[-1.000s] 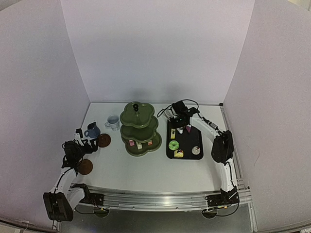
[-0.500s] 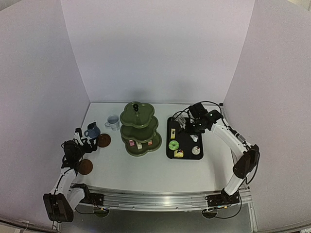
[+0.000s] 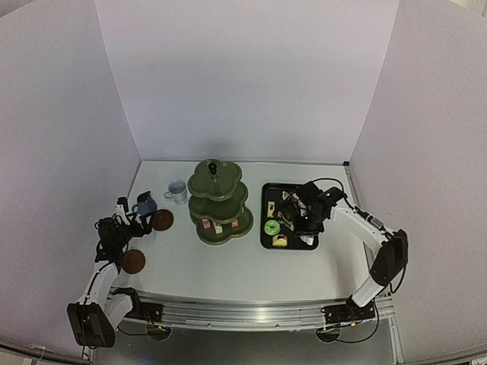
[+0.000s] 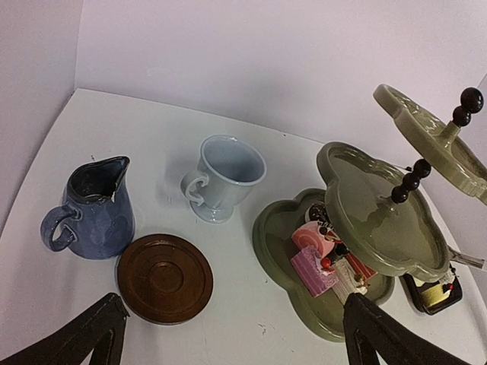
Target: Serve the afternoon tea
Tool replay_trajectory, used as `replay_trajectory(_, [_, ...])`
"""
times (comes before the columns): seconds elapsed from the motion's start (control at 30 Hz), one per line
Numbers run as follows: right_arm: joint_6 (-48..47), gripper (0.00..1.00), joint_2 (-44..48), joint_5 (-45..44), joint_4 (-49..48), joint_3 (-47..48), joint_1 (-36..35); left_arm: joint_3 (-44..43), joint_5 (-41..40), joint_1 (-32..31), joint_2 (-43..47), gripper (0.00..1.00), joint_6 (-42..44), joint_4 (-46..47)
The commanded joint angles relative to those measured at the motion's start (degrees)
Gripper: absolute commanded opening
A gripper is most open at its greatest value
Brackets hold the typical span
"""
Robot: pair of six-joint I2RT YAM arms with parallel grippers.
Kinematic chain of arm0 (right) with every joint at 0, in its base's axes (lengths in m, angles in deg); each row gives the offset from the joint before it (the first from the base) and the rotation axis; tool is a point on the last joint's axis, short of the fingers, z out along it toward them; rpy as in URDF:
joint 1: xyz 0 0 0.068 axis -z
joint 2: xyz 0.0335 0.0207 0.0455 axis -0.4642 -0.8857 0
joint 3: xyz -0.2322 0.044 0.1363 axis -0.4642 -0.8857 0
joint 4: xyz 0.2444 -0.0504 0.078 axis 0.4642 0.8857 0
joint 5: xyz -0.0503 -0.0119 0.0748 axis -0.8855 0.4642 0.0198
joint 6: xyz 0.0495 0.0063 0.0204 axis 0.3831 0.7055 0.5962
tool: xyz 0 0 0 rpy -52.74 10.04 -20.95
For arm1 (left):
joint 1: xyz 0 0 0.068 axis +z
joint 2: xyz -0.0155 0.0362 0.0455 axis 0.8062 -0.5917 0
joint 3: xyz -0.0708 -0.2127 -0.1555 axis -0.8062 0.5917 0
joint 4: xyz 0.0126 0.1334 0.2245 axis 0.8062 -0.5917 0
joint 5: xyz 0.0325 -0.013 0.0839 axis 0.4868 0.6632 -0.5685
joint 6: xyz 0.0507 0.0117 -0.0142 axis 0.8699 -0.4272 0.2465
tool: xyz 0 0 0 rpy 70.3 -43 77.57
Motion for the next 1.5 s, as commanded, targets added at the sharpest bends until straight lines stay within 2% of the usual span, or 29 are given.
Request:
replay_trajectory(0.0, [0.5, 0.33, 3.2, 2.8, 0.0, -0.2, -0.5, -1.9, 0.7, 0.2, 0.0, 1.00, 1.6, -0.3])
replay_trajectory(0.17, [-1.0, 0.33, 3.2, 4.2, 0.8, 0.6, -0.9, -1.9, 0.9, 0.2, -0.1, 1.00, 1.5, -0.4])
replay_trajectory(0.6, [-3.5, 0.31, 3.1, 0.0, 2.1, 1.9, -2.8, -2.0, 1.0, 0.2, -0.8, 1.00, 1.6, 0.2])
replay_trajectory(1.17, [-5.9, 0.32, -2.4, -6.7, 6.9, 6.5, -5.0, -1.7, 0.9, 0.2, -0.6, 1.00, 1.9, -0.5])
replay_trajectory(1.47, [-7.0, 0.34, -3.3, -4.3, 6.9, 7.0, -5.0, -1.1, 0.5, 0.2, 0.1, 1.00, 2.3, -1.0])
